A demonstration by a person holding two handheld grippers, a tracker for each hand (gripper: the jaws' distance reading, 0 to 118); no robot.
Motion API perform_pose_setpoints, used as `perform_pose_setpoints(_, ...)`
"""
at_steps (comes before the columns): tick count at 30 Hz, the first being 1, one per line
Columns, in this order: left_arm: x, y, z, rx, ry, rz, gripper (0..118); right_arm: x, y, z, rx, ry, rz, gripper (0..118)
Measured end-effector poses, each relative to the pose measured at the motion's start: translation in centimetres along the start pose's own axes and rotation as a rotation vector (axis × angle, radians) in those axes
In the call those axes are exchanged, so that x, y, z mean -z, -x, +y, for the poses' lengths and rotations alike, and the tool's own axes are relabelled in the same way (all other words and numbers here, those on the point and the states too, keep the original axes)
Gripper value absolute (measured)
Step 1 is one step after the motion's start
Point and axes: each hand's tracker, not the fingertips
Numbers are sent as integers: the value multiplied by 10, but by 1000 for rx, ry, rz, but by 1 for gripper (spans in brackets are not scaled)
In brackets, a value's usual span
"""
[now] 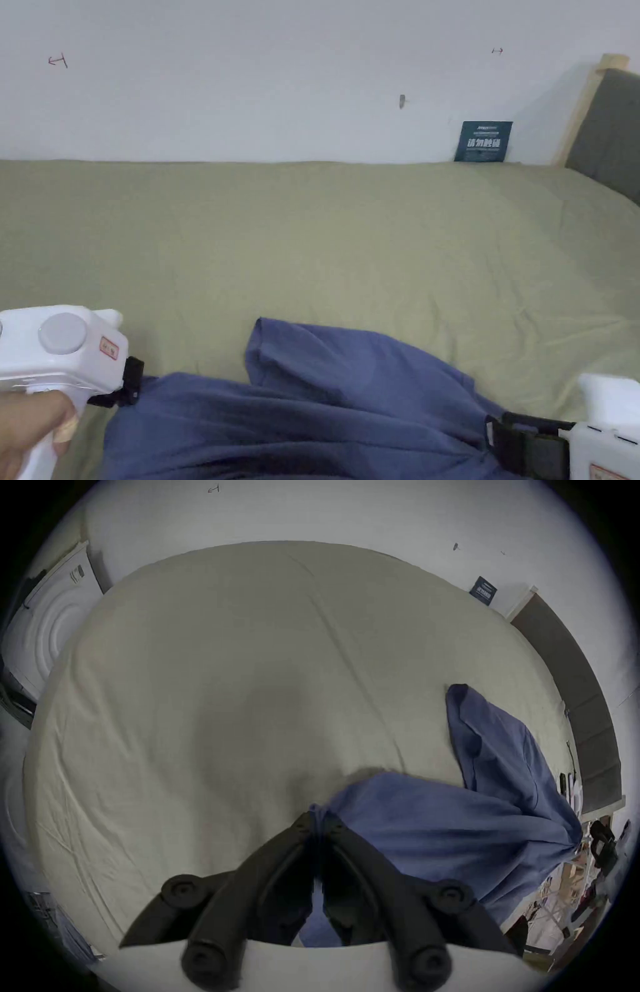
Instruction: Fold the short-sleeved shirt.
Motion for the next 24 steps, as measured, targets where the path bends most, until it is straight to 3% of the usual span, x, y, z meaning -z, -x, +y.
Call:
perform_pose_setpoints(7,2,-4,-9,7,14,-13,4,29,6,-7,-12,86,-37,112)
perform_pose_setpoints(8,2,-4,-9,6,15,-15,4,34,8,-8,-33,110,-45,98)
perform_pose_setpoints(9,3,-4,-10,5,17,-16,4,38,9,-9,-55,125,-60,67)
perform_pose_setpoints(10,4,-4,-12,4,21,-19,4,42,11,-10,-80,147,-46,14)
perform_pose_setpoints(12,5,-2,-12,3,16,-30,4,42,15,-16,-69,160,-40,10)
perform_pose_setpoints(14,4,-1,-13,5,8,-30,4,38,21,-19,-135,111,-67,10)
perform_pose_setpoints(18,-11,6,-8,-24,-42,-46,4,29,15,-7,-53,87,-20,10)
perform_pose_setpoints(24,-77,1,2,-20,-246,-113,4,1,20,26,-28,-6,50,10)
